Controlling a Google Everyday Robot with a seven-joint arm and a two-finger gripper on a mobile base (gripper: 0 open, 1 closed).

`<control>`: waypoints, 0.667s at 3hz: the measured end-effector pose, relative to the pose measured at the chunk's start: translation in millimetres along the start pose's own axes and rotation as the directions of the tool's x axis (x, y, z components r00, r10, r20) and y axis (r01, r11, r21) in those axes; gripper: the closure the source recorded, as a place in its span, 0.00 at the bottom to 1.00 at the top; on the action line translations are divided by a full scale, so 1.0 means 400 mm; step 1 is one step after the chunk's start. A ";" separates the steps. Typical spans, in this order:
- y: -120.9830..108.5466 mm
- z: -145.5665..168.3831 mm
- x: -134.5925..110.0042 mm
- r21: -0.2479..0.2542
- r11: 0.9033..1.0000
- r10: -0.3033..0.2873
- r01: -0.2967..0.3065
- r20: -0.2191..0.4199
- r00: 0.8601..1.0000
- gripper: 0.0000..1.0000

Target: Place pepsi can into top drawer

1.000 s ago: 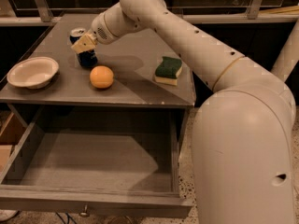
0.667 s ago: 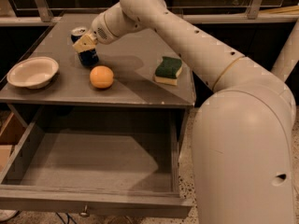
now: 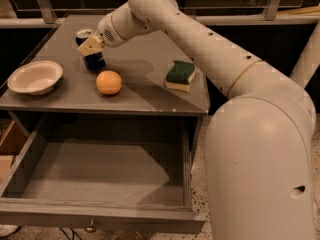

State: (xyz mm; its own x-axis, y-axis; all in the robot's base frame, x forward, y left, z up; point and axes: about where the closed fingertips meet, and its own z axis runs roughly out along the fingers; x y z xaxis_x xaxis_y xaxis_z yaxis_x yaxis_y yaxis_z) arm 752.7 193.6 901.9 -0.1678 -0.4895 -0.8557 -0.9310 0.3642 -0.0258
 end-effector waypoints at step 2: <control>-0.005 -0.130 -0.089 -0.066 0.998 0.020 -0.018 0.036 0.999 1.00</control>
Offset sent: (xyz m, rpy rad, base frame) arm 0.0036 -0.0265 0.0635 0.0477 0.0255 0.0431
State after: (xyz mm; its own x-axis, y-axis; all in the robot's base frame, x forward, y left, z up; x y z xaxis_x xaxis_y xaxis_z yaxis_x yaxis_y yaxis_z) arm 743.7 169.1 959.4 -0.1746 -0.4528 -0.8743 -0.9472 0.3199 0.0235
